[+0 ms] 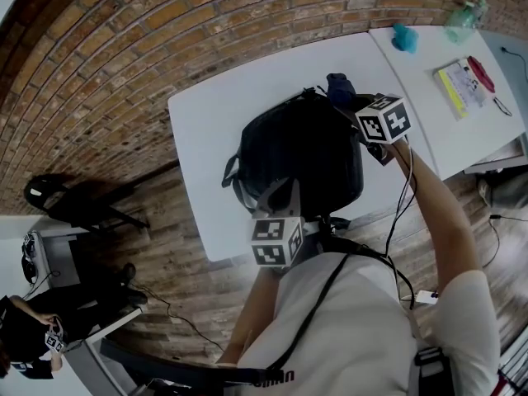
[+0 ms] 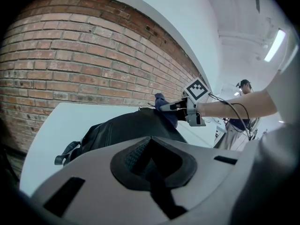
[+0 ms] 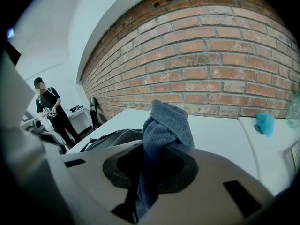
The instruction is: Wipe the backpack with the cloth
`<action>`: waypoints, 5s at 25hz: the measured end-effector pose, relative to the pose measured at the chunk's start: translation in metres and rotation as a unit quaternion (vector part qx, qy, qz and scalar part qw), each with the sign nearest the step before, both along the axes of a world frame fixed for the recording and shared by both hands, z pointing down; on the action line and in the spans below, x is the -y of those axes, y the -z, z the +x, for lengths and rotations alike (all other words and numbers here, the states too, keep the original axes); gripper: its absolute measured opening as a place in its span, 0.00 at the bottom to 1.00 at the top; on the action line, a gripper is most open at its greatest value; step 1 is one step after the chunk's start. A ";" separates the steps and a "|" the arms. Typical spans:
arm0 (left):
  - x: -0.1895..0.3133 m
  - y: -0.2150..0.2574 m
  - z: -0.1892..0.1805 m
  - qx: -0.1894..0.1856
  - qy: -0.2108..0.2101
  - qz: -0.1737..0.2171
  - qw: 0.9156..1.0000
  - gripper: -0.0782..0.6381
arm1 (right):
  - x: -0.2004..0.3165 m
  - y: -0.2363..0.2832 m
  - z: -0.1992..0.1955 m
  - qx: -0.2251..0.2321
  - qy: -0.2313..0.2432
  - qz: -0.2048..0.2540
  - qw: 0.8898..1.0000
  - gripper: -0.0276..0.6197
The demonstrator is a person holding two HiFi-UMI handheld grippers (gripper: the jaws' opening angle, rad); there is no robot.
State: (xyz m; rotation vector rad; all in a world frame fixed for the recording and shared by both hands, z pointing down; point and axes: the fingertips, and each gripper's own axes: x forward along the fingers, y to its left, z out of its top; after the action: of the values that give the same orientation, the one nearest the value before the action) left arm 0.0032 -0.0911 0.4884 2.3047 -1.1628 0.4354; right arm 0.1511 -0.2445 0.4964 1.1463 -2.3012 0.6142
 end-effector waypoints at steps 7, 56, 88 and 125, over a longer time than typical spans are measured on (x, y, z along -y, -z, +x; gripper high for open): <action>0.000 0.000 0.001 -0.001 -0.003 0.001 1.000 0.11 | -0.017 -0.002 -0.003 -0.002 0.016 -0.005 1.000 0.15; -0.001 -0.003 0.010 -0.001 -0.007 -0.004 1.000 0.11 | -0.182 -0.020 -0.024 -0.002 0.174 -0.104 0.979 0.15; -0.011 -0.005 0.015 -0.004 -0.004 -0.009 1.000 0.11 | -0.232 -0.025 -0.032 0.020 0.242 -0.167 0.955 0.15; 0.005 -0.006 -0.008 0.001 0.017 -0.012 1.000 0.11 | 0.023 0.012 -0.032 -0.137 0.136 -0.003 0.981 0.15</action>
State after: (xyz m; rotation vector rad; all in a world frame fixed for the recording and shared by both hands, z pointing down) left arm -0.0043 -0.0959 0.4945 2.2608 -1.1906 0.4368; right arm 0.1187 -0.2670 0.4843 0.8328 -2.1625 0.3380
